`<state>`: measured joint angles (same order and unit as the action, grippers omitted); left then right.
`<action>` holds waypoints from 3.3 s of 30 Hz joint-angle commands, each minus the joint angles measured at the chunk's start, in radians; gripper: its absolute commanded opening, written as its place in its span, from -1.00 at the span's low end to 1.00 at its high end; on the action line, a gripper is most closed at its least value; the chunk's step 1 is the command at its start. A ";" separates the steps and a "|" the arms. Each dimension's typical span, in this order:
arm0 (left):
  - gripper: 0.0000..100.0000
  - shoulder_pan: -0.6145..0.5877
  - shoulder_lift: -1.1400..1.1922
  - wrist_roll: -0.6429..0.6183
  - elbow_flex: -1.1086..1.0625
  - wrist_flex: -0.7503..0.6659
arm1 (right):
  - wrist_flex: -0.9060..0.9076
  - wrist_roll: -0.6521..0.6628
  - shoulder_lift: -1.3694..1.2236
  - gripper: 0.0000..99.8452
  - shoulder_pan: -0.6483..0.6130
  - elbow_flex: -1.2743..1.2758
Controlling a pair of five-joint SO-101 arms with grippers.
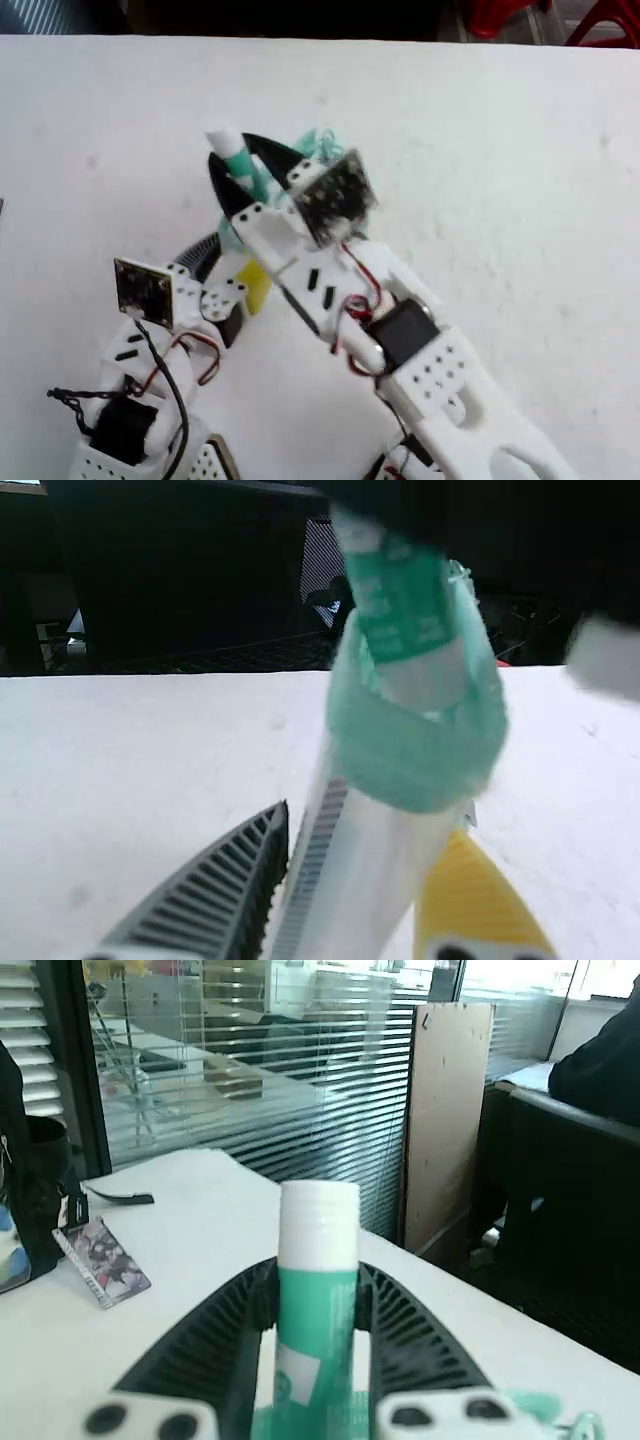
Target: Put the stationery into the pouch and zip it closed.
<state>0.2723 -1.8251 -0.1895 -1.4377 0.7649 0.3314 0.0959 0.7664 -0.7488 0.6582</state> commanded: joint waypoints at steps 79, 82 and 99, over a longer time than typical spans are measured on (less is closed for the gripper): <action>-0.59 -0.033 0.004 -0.009 0.046 -0.015 | 1.382 -0.605 -0.742 -0.38 -0.016 -1.398; -0.59 -0.031 0.004 -0.009 0.046 -0.014 | 1.386 -0.517 -0.753 -0.84 -0.016 -1.382; -0.58 0.056 0.004 0.080 0.066 0.017 | 1.389 -0.210 -0.886 -0.85 0.114 -1.303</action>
<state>0.3138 -1.8267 -0.1174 -1.4377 0.7725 1.6970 -0.2110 -0.0713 -0.6613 -0.6521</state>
